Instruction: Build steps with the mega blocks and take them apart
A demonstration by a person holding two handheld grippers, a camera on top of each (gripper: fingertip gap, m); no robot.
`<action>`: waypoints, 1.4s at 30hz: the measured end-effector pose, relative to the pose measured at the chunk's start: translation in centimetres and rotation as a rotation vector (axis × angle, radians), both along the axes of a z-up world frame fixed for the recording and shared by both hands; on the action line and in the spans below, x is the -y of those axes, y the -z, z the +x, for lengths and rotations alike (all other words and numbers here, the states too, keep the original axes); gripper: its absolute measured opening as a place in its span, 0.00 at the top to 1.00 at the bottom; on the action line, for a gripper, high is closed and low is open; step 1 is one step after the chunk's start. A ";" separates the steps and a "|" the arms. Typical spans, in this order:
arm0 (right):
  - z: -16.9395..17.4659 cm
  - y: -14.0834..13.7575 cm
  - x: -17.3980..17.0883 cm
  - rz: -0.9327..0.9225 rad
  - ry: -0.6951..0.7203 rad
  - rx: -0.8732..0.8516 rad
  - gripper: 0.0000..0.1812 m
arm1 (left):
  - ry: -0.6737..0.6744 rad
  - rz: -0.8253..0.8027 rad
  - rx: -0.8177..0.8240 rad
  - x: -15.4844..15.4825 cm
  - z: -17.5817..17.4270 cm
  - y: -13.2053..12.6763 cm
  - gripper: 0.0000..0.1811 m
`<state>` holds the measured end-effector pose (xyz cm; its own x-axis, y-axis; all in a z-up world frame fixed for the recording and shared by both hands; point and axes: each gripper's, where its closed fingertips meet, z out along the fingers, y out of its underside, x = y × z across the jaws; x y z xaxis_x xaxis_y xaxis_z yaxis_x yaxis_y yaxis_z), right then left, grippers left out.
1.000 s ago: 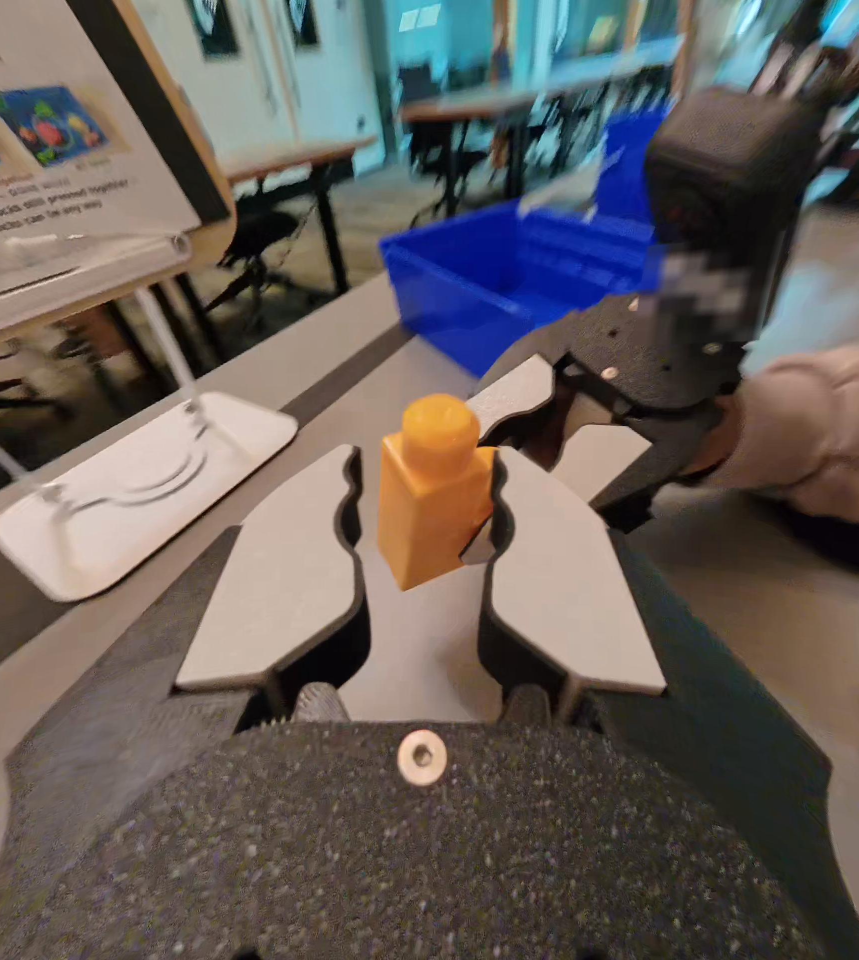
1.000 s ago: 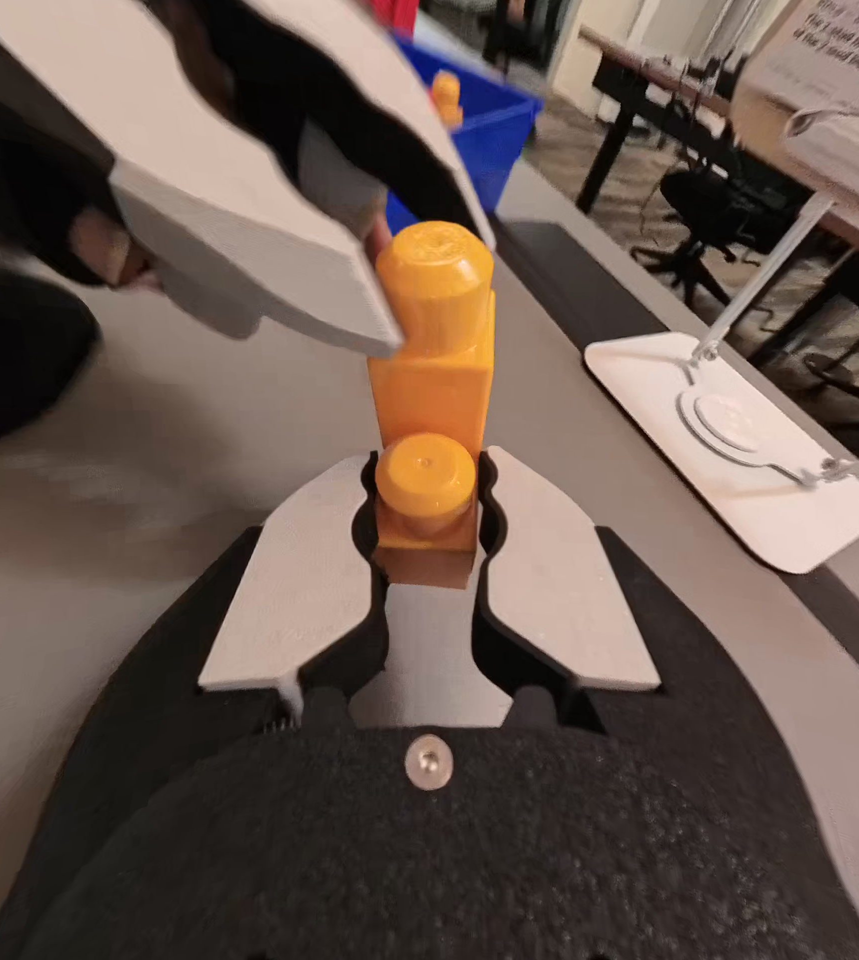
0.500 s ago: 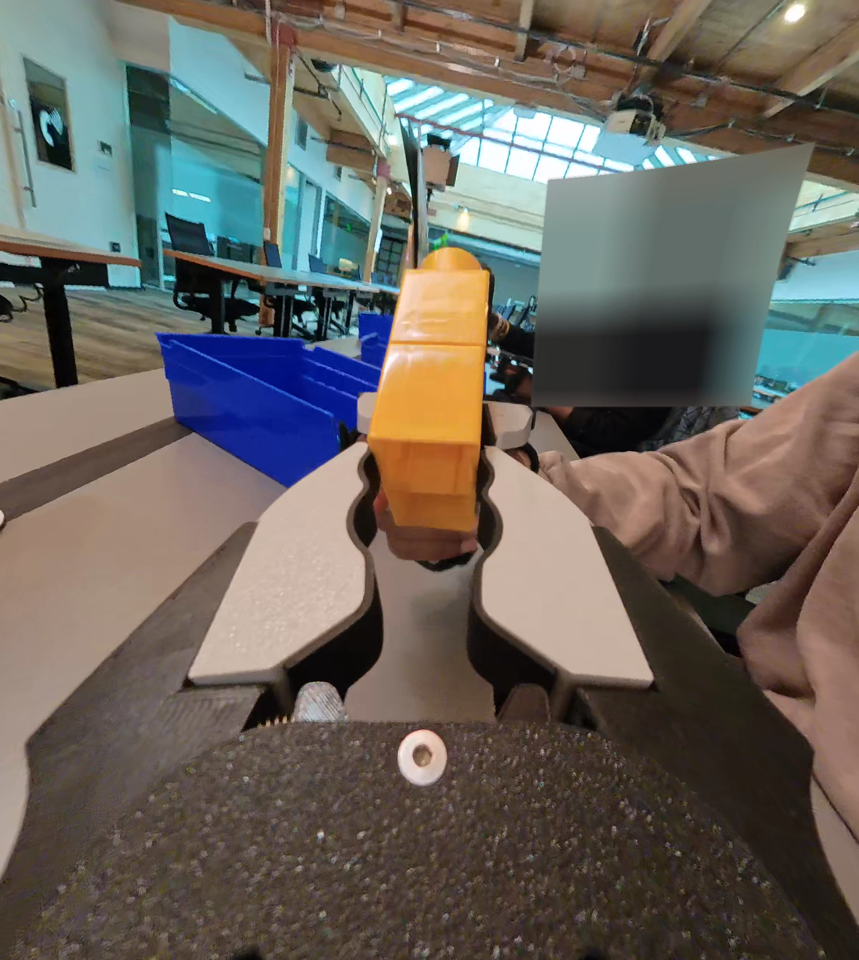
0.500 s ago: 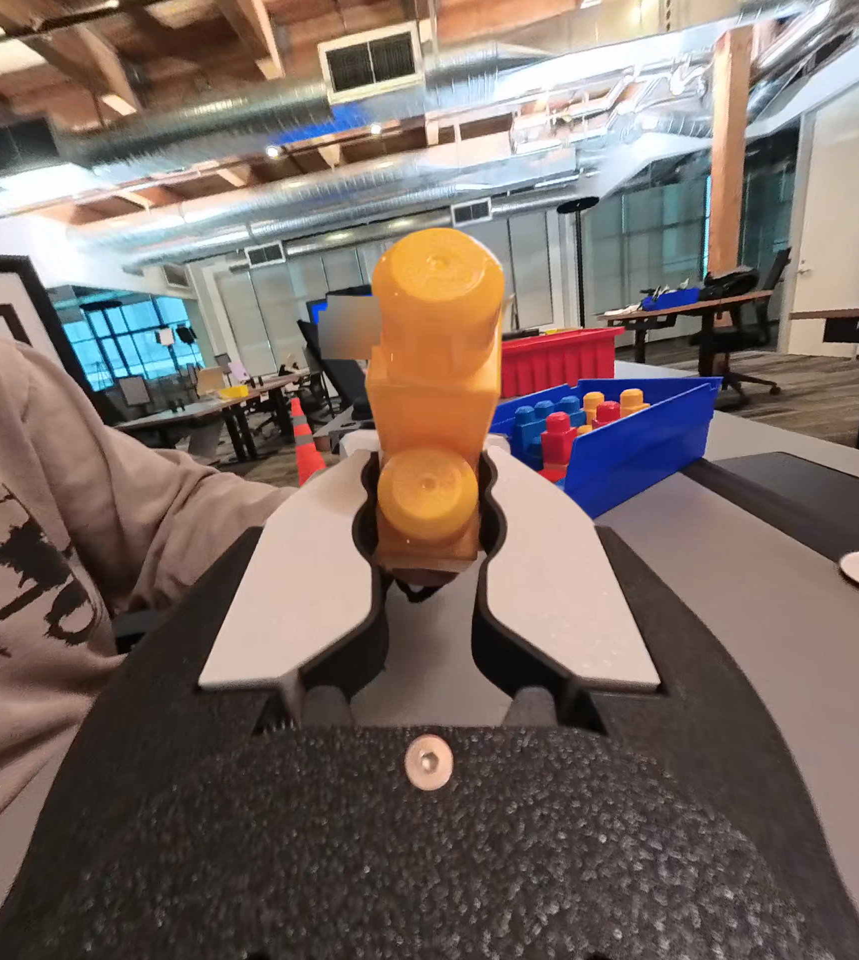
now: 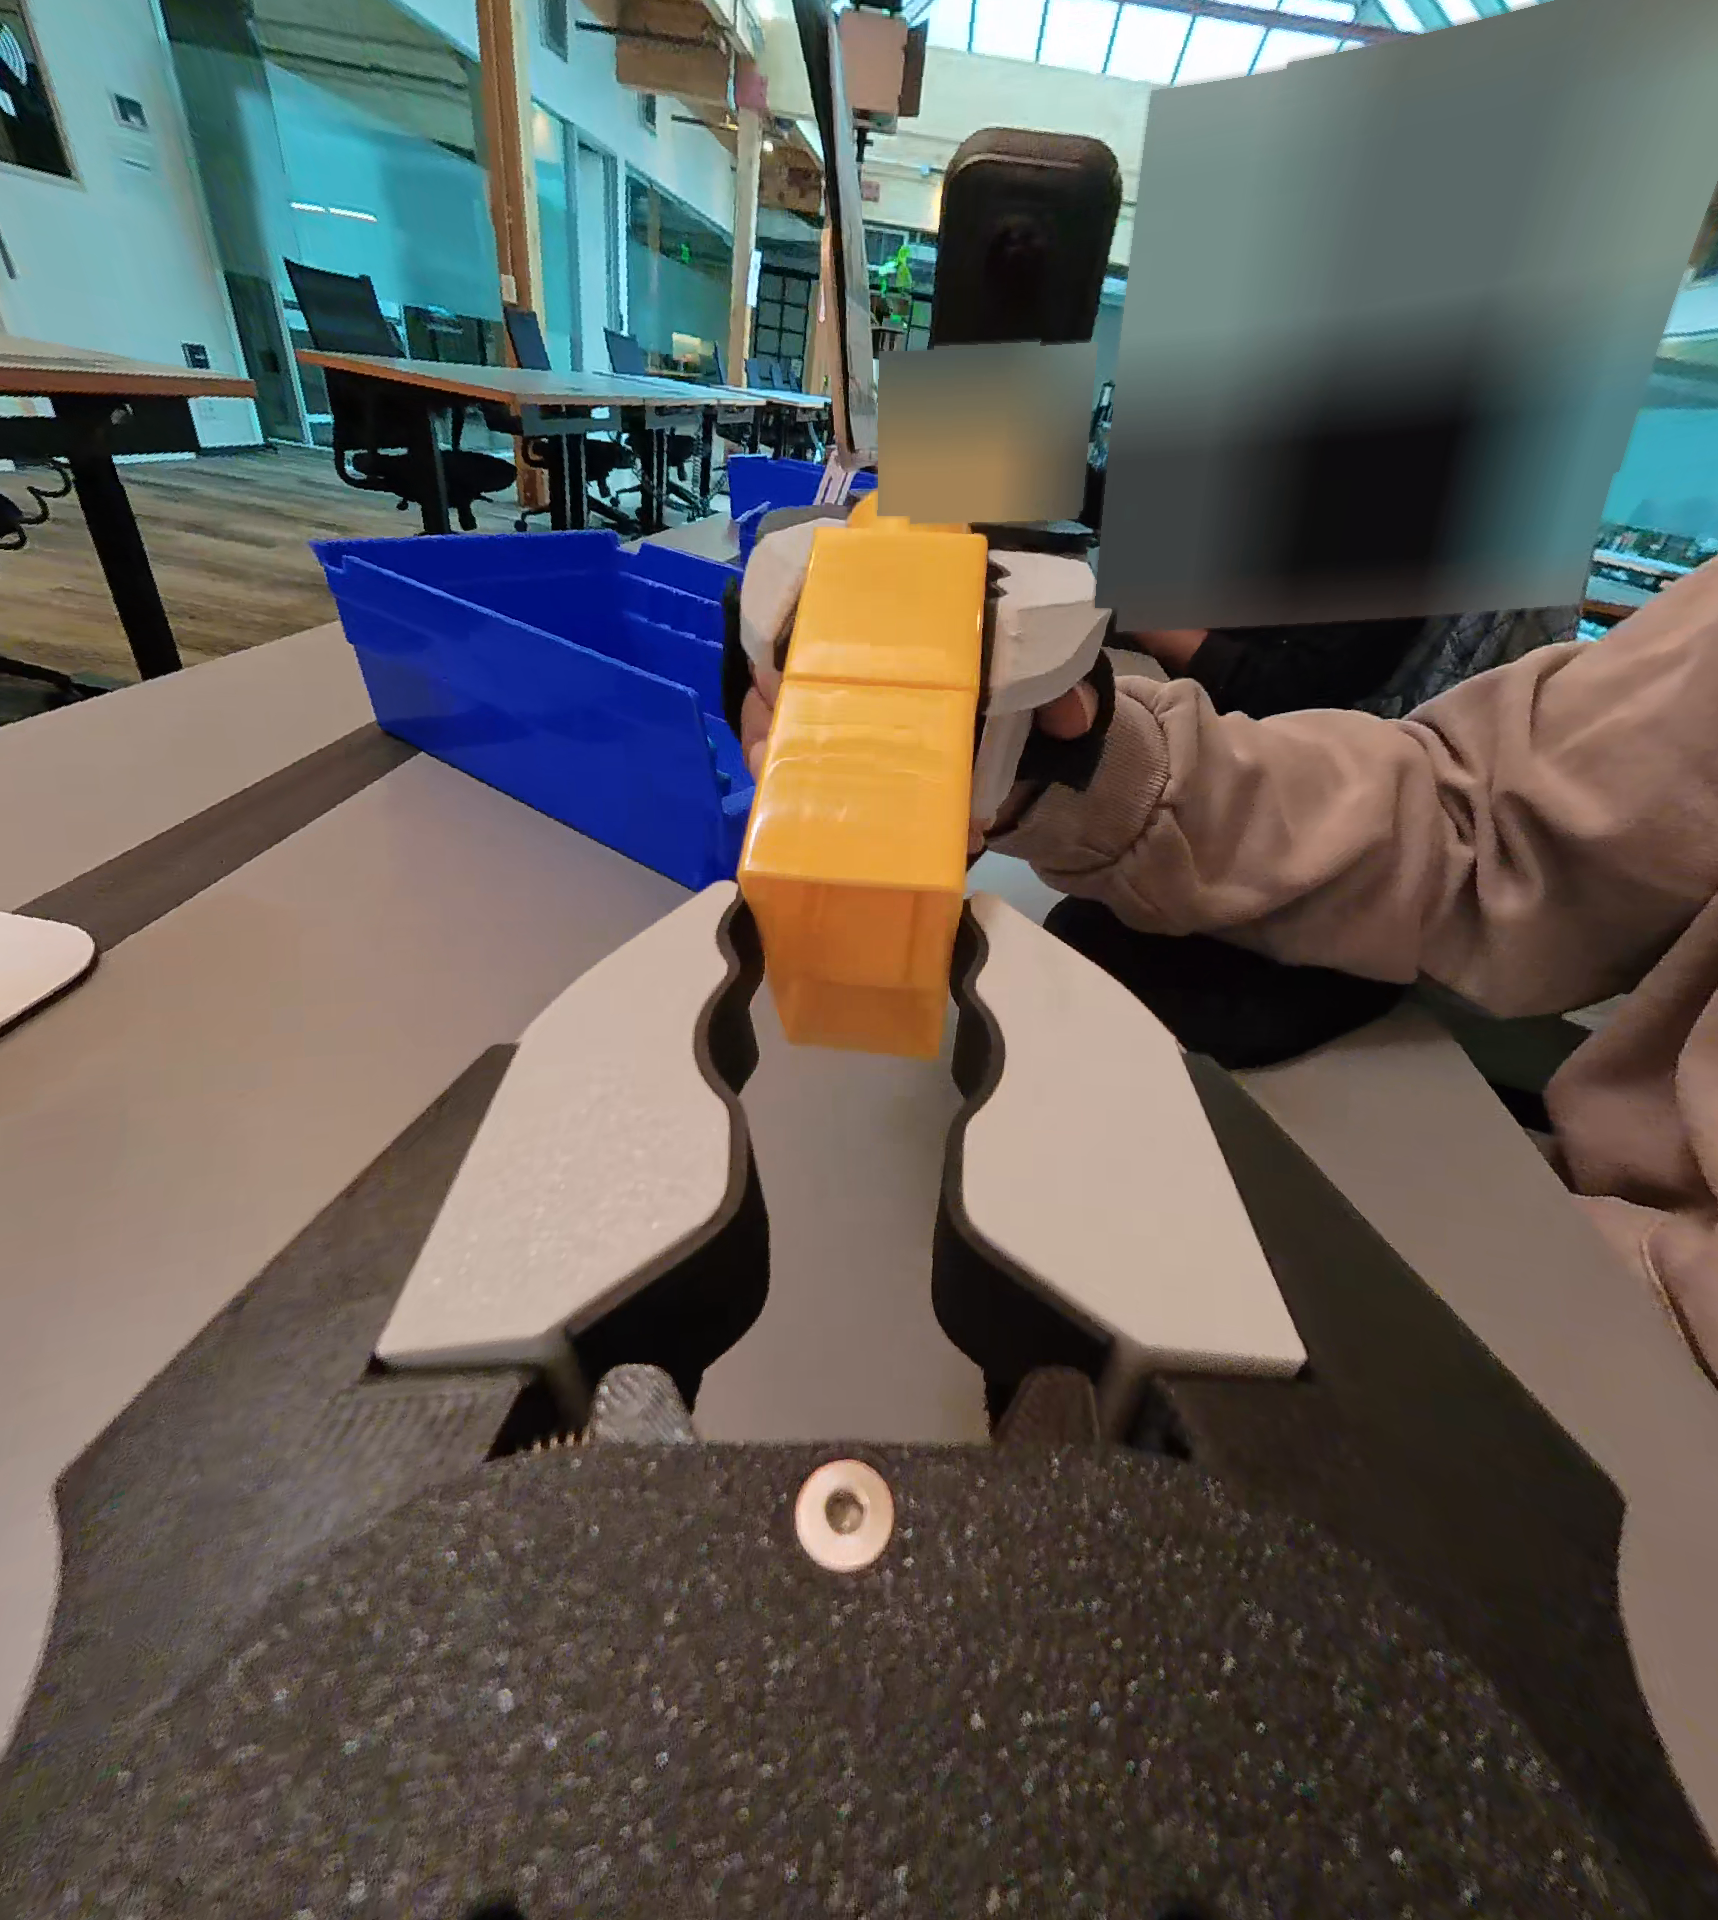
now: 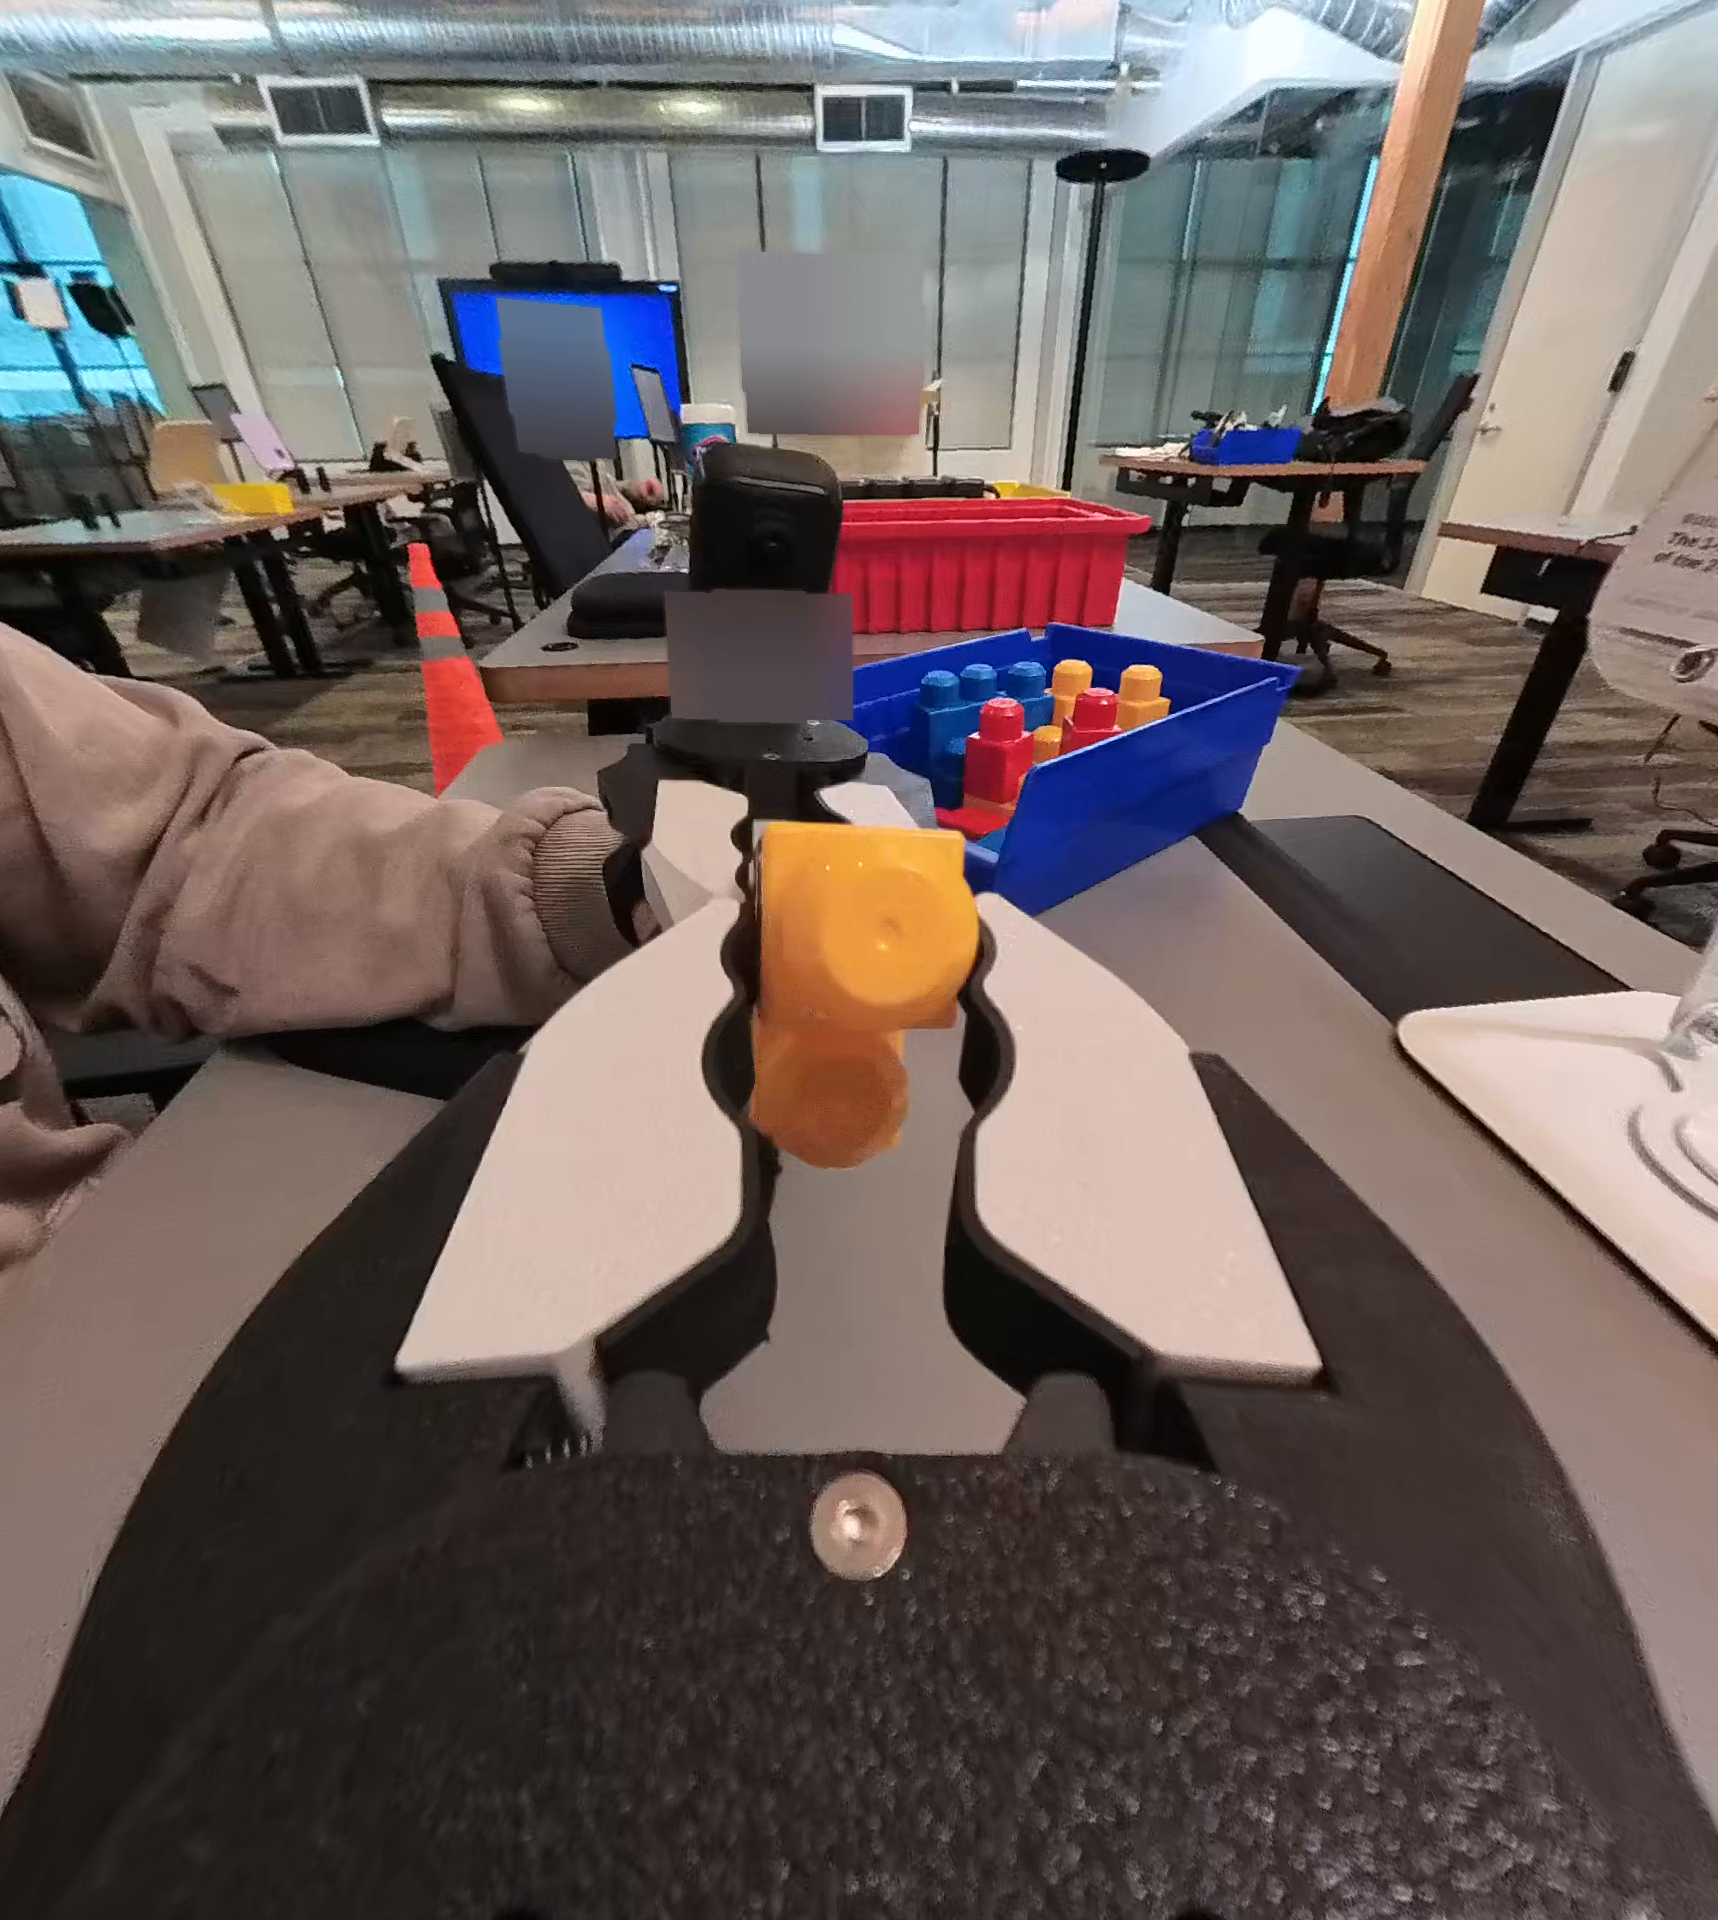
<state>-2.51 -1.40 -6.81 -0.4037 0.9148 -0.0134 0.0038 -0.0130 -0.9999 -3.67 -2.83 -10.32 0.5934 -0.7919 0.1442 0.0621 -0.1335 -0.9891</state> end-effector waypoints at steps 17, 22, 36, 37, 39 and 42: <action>1.8 7.8 -2.9 0.343 0.070 0.526 0.80 | -0.278 0.086 0.059 -1.6 -7.5 -2.2 0.80; 0.4 12.9 -2.5 0.396 0.030 0.715 0.80 | -0.321 0.094 0.072 -2.0 -8.3 -2.2 0.80; -3.4 14.0 0.9 0.386 -0.033 0.730 0.71 | -0.300 0.131 0.118 -1.4 -8.2 -3.4 0.80; -3.5 12.5 0.6 0.338 -0.019 0.671 0.70 | -0.287 0.134 0.121 -1.3 -8.0 -3.5 0.80; -3.4 8.7 0.1 0.224 0.001 0.516 0.70 | -0.241 0.131 0.138 -1.0 -7.2 -3.6 0.80; -2.3 3.3 -0.3 0.058 -0.011 0.308 0.72 | -0.144 0.115 0.151 -0.5 -5.4 -3.3 0.80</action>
